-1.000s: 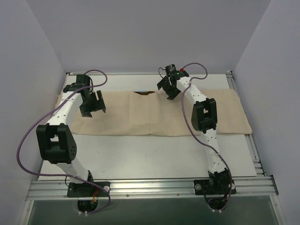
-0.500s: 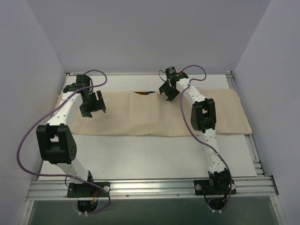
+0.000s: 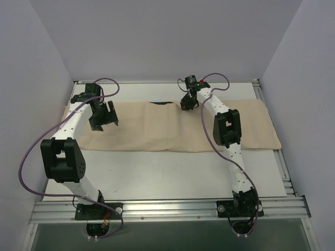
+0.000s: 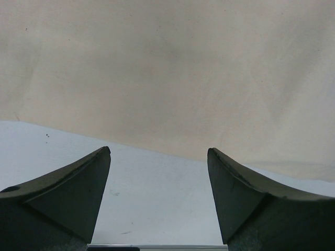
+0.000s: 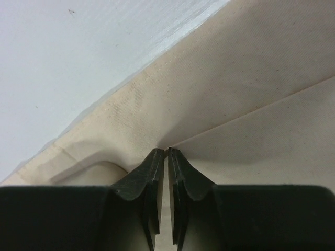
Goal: Open and lay out the surgical kit
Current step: Open the surgical kit at the center of the board.
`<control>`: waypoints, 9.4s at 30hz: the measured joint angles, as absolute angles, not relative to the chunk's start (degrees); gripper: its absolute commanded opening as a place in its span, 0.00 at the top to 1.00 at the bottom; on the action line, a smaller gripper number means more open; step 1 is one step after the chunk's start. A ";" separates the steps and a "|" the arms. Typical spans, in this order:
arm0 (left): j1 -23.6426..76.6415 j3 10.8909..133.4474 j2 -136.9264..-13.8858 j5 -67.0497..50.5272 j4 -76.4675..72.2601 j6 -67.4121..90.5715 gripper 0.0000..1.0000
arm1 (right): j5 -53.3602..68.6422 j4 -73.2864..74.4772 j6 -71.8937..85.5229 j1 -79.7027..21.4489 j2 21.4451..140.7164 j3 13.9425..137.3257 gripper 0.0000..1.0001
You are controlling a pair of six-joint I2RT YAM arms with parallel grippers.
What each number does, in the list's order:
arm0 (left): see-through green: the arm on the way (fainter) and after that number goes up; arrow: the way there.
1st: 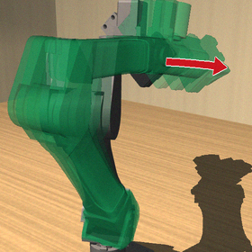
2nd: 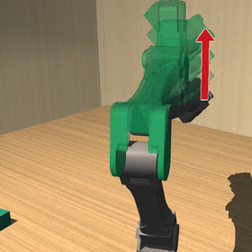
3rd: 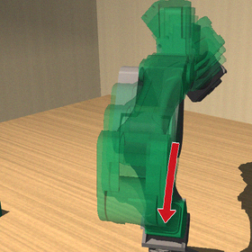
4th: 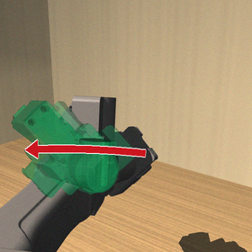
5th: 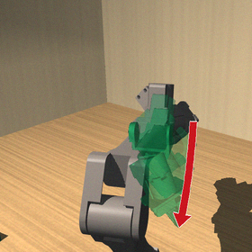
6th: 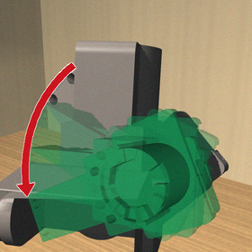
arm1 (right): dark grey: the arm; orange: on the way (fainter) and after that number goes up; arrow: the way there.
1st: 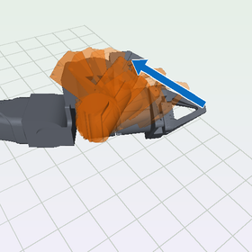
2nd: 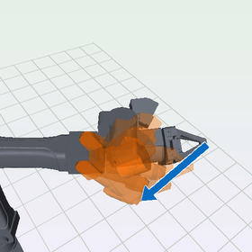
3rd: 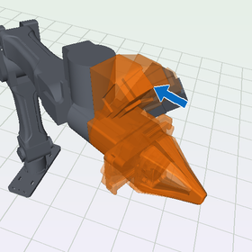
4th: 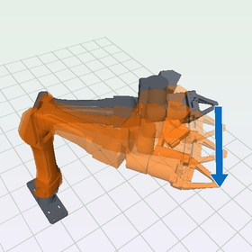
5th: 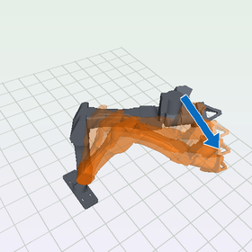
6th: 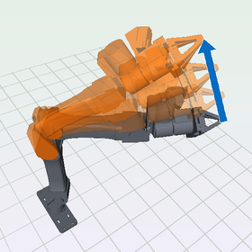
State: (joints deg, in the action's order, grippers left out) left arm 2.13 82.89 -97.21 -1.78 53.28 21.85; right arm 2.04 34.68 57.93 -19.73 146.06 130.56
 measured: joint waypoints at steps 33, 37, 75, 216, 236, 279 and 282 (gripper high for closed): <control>2.13 84.42 -97.65 -2.26 53.95 21.91 0.16 | 13.10 27.99 39.75 -20.23 128.99 114.45 0.47; 2.13 84.38 -97.73 -2.87 53.80 21.91 0.16 | 15.25 27.66 35.05 -20.25 134.93 124.44 0.45; 2.15 83.05 -99.66 -5.56 51.57 22.22 0.16 | -16.12 41.65 32.34 -4.84 143.57 130.08 0.50; 6.44 110.39 -127.20 -21.06 48.64 45.63 0.09 | 10.76 36.73 37.78 -9.04 81.10 59.64 1.00; 7.70 117.40 -133.62 -18.02 49.23 50.06 0.84 | 9.82 38.94 36.80 -7.05 76.44 55.18 1.00; 8.43 65.25 -30.22 -8.54 77.01 50.19 0.40 | 16.91 64.86 26.96 0.64 57.89 71.48 0.33; 8.43 69.45 -36.95 -8.01 76.31 47.40 0.38 | 14.24 63.16 26.26 0.64 63.09 76.16 0.30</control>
